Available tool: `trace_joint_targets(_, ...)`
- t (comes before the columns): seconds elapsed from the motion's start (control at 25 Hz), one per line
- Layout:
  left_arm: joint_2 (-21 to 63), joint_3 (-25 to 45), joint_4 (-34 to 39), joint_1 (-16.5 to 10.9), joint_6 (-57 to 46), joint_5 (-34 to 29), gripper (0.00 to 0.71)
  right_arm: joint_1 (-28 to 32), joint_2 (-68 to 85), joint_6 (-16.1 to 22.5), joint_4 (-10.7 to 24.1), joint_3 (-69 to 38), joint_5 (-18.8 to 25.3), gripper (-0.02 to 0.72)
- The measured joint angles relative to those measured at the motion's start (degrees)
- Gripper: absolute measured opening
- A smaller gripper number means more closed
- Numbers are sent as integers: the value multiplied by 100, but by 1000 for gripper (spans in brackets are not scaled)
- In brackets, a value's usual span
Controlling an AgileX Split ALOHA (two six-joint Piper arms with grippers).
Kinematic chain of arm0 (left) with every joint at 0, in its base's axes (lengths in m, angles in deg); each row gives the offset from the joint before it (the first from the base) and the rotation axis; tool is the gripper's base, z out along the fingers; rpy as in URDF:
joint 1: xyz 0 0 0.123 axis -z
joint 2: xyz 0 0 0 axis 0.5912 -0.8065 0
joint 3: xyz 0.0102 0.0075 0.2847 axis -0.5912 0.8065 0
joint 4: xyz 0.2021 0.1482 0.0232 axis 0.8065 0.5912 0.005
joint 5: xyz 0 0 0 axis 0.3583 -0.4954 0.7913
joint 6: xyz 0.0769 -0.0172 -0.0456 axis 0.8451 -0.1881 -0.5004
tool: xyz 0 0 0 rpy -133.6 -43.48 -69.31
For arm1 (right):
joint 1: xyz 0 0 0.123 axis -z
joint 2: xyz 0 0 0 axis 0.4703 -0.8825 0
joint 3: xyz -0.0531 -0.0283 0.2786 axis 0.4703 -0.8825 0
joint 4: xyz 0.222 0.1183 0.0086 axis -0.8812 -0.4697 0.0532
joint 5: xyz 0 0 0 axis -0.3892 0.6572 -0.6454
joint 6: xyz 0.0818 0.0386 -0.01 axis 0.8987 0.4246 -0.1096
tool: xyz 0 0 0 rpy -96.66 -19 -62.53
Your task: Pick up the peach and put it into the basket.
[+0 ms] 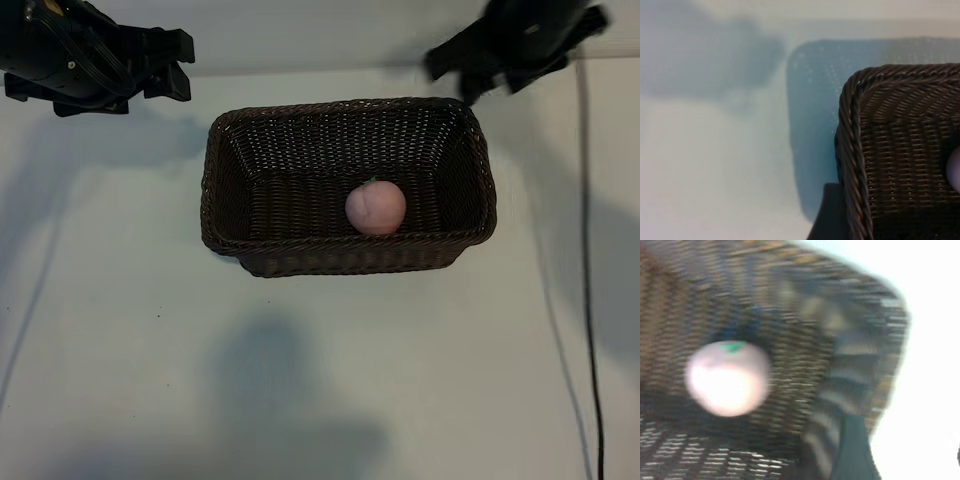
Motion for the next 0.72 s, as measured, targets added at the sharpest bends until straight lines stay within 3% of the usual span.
trace_joint_targets(0.32,0,0,0,0,-5,0,591,836,6,-156,39,0,340,472)
trace_joint_targets(0.72,0,0,0,0,-5,0,591,873,6,-166,4,0,382,470)
